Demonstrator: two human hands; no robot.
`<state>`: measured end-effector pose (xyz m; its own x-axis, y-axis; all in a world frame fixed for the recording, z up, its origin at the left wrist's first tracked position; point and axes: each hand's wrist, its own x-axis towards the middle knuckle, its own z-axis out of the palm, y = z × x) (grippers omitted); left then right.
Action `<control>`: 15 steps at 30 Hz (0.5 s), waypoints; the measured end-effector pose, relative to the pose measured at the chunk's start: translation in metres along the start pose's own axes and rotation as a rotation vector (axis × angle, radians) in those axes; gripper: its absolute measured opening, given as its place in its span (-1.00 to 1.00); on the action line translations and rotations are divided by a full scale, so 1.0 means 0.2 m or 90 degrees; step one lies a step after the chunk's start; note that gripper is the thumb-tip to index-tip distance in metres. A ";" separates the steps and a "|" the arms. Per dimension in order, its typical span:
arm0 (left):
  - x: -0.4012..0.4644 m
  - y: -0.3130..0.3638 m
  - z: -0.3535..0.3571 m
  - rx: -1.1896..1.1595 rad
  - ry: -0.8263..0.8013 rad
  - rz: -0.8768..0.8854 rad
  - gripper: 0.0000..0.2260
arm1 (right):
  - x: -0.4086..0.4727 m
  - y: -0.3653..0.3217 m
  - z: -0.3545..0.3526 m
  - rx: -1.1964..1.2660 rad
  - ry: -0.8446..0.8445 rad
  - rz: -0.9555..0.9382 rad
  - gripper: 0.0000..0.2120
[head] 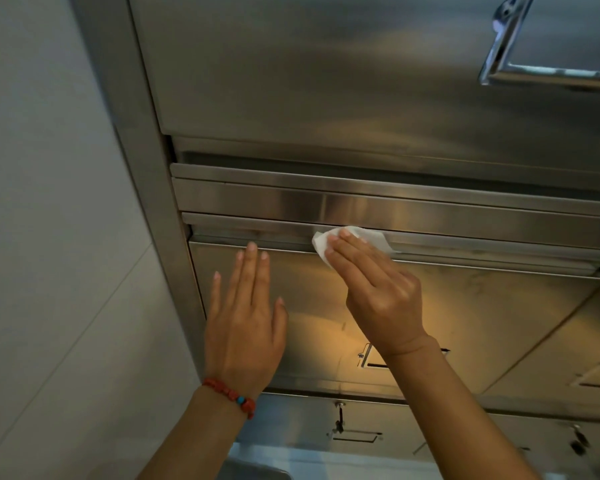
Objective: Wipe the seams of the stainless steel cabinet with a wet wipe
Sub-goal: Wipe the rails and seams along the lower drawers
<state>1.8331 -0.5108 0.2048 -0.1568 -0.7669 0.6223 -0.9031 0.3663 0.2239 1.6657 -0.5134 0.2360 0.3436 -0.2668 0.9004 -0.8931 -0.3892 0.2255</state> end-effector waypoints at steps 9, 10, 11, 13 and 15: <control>-0.06 0.17 -0.04 -0.063 0.039 0.056 -0.55 | -0.11 -0.02 -0.19 0.007 0.006 0.032 -0.80; -0.07 0.20 -0.04 -0.070 0.043 0.063 -0.55 | -0.12 -0.02 -0.21 0.008 0.011 0.036 -0.79; -0.09 0.23 -0.03 -0.077 0.047 0.070 -0.56 | -0.14 -0.01 -0.24 0.009 0.014 0.039 -0.79; -0.11 0.28 -0.03 -0.091 0.053 0.082 -0.57 | -0.18 0.01 -0.28 0.007 0.020 0.047 -0.79; -0.14 0.35 -0.02 -0.098 0.047 0.094 -0.57 | -0.23 0.04 -0.34 0.004 0.020 0.054 -0.81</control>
<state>1.7756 -0.4616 0.2062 -0.2480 -0.6609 0.7083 -0.8003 0.5518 0.2346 1.6233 -0.4450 0.2223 0.2573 -0.2711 0.9275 -0.9169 -0.3715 0.1458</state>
